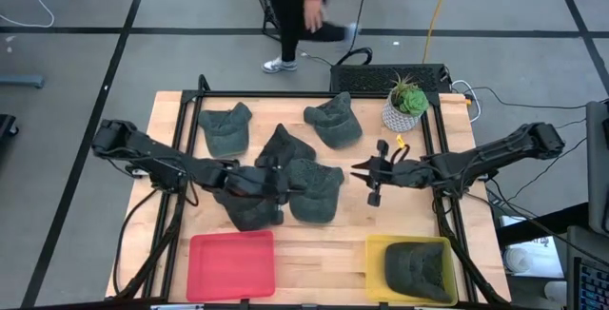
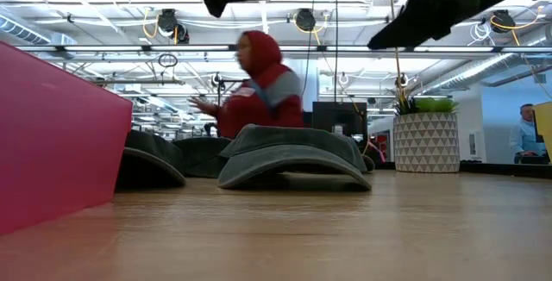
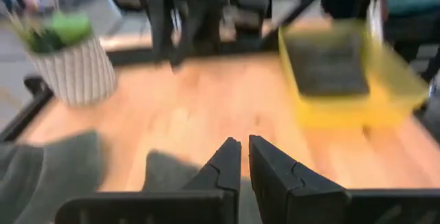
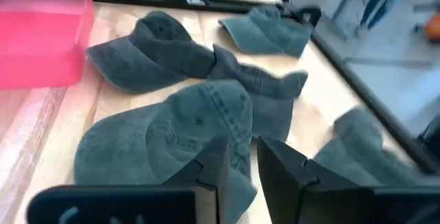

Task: Pick & Place hat
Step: Put the grey cap into the pink bin

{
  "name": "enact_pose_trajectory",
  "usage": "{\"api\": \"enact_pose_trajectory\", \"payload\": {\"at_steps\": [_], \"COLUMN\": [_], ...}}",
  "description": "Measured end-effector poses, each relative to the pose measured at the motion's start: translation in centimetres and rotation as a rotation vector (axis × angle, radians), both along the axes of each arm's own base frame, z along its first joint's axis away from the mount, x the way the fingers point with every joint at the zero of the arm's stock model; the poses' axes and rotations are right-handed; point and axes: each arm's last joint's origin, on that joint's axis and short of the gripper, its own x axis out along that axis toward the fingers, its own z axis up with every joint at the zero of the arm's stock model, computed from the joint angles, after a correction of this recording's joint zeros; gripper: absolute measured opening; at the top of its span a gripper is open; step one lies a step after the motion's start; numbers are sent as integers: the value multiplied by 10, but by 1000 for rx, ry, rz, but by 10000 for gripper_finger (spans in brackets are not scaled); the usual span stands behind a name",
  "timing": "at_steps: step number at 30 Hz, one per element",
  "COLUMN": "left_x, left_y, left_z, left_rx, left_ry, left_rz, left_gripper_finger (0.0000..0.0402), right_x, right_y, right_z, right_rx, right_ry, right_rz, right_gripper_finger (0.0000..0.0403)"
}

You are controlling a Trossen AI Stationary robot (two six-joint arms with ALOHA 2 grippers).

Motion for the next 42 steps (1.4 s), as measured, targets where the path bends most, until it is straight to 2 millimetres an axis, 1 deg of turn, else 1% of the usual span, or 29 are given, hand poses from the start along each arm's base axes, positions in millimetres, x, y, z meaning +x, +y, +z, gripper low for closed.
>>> {"api": "enact_pose_trajectory", "payload": {"at_steps": [2,5,7,9,16,19,21,26,28,30,33,37,42], "left_x": [3,12,18,29,59,69,75,87,89,95,97,97,99], "left_y": [0,0,1,3,17,19,20,32,37,41,46,48,47], "left_z": [7,15,14,14,-13,-25,-32,-41,-46,-49,-56,-67,-66], "left_rx": [24,34,36,28,-13,1,8,-31,-49,-76,-101,-89,-104], "left_ry": [108,190,248,273,378,417,448,536,576,582,609,666,642], "left_rz": [10,25,29,26,58,51,54,65,67,51,36,37,5], "left_gripper_finger": [37,37,39,51,136,158,166,169,165,159,153,157,167], "right_x": [-1,-5,-9,-15,-32,-36,-39,-43,-43,-43,-44,-44,-44], "right_y": [0,-1,-1,0,4,6,8,8,8,8,8,8,8], "right_z": [4,10,13,17,31,35,36,36,36,36,35,35,32], "right_rx": [-38,-71,-76,-63,-47,-50,-57,-61,-62,-62,-65,-69,-76], "right_ry": [-16,-40,-49,-55,-131,-152,-153,-138,-138,-134,-129,-122,-97], "right_rz": [19,35,45,70,121,142,158,170,170,170,170,171,172], "right_gripper_finger": [55,49,47,47,45,45,45,45,45,45,45,45,45]}}
